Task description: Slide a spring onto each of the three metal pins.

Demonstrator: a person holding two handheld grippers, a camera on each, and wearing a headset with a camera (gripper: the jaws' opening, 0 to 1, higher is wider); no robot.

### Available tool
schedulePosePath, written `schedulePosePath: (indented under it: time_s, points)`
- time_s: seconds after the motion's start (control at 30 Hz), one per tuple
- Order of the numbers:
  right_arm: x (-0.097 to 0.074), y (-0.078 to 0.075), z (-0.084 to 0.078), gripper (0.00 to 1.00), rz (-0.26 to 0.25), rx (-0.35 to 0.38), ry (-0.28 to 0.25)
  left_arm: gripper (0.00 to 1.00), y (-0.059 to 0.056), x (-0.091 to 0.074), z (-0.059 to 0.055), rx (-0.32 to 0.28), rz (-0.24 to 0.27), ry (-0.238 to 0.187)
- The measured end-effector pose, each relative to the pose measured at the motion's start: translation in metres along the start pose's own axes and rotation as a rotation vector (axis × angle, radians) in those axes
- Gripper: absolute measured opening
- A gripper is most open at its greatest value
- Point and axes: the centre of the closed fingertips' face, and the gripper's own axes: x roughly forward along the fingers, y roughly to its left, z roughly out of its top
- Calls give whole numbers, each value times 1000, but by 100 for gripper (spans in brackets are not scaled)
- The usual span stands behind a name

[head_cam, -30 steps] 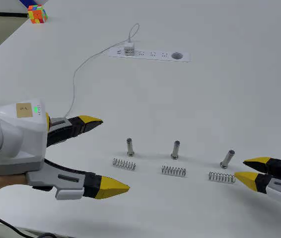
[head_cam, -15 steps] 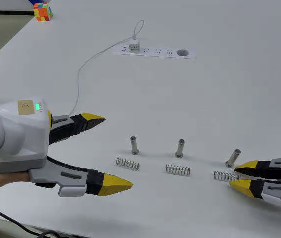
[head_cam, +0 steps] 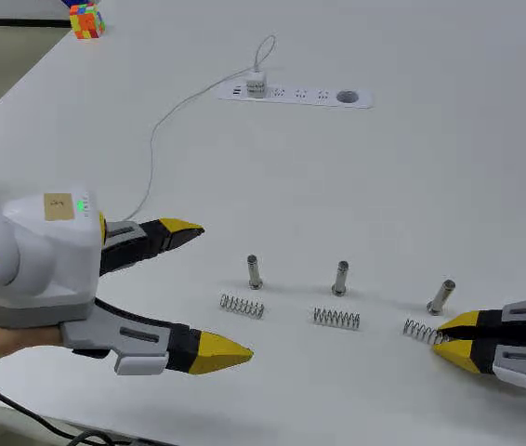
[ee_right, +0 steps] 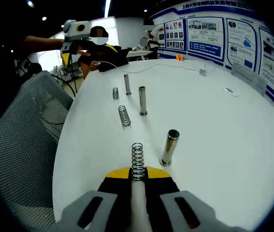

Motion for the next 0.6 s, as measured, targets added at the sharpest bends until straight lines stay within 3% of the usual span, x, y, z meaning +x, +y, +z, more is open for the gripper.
schedulePosePath:
  time_s: [0.23,0.47,0.6]
  points:
    - [-6,5,4,11,-13,-47,19,90,-3,0,5,9,-6,-12]
    - [-24,13,26,10,-17,-76,-16,88,-6,3,9,33,-23,-23]
    - [-33,15,40,10,-20,-78,-30,85,-8,8,16,2,-40,-44]
